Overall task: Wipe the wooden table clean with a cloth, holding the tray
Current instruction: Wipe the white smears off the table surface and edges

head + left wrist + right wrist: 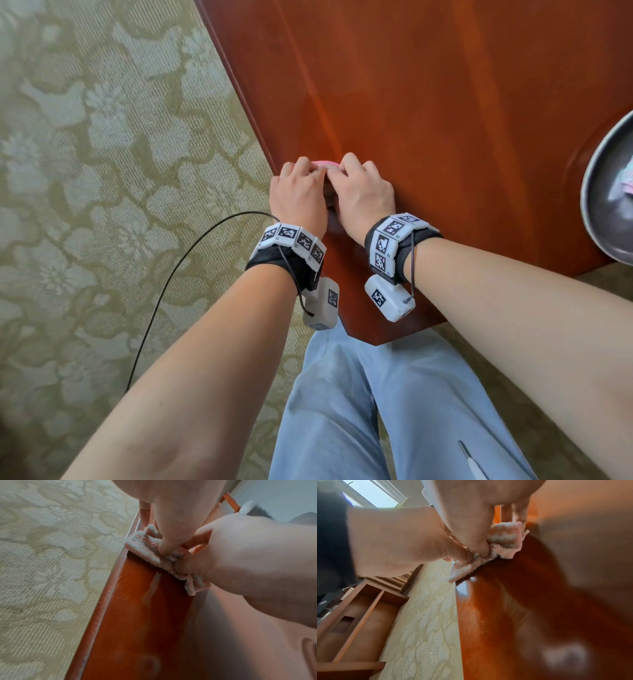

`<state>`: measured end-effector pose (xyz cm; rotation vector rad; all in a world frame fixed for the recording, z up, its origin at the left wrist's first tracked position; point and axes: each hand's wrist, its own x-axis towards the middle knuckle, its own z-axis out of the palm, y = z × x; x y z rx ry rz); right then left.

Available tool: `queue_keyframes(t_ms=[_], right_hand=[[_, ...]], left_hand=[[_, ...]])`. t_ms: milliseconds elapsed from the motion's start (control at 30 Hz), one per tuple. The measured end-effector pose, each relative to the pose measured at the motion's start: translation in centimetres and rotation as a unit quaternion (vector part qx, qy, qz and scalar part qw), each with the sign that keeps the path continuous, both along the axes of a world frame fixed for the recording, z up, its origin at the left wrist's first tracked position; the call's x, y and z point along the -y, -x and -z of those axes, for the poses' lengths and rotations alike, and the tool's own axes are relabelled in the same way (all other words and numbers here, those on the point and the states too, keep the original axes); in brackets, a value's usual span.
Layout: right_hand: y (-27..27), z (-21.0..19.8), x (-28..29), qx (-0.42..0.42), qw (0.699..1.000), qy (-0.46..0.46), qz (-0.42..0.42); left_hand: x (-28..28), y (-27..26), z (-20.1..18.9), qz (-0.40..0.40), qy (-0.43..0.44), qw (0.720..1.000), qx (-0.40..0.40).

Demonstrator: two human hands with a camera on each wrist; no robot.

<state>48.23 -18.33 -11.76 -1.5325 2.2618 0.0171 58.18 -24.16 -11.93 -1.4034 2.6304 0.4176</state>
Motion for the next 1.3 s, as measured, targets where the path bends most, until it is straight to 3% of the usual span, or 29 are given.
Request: queue_keyframes(t_ms=[333, 600, 700, 767, 933, 1000, 1300], right_hand=[[-2.2, -0.6, -1.4, 0.029, 0.999, -0.021, -0.01], [-3.5, -1.3, -1.4, 0.113, 0.992, -0.058, -0.01], [-3.3, -2.2, -0.6, 0.145, 0.985, -0.091, 0.004], [-2.8, -3.2, 0.1, 0.187, 0.975, -0.115, 0.026], [-0.8, -8.0, 2.6, 0.295, 0.941, -0.133, 0.1], [0.2, -10.9, 3.9, 0.322, 0.932, -0.132, 0.103], [1.1, -24.9, 9.8, 0.418, 0.896, -0.079, 0.129]], left_hand=[[-1.4, -2.7, -0.2, -0.012, -0.058, 0.998, 0.002], [-2.1, -4.4, -1.2, -0.061, -0.135, 0.989, -0.003], [-1.2, -4.3, -2.0, -0.109, -0.2, 0.974, 0.008], [-0.1, -4.1, -3.0, -0.167, -0.286, 0.943, 0.01], [2.8, -3.6, -9.1, -0.323, -0.404, 0.853, -0.069], [4.1, -3.4, -12.0, -0.351, -0.418, 0.834, -0.084], [10.6, -3.8, -26.3, -0.339, -0.405, 0.833, -0.166]])
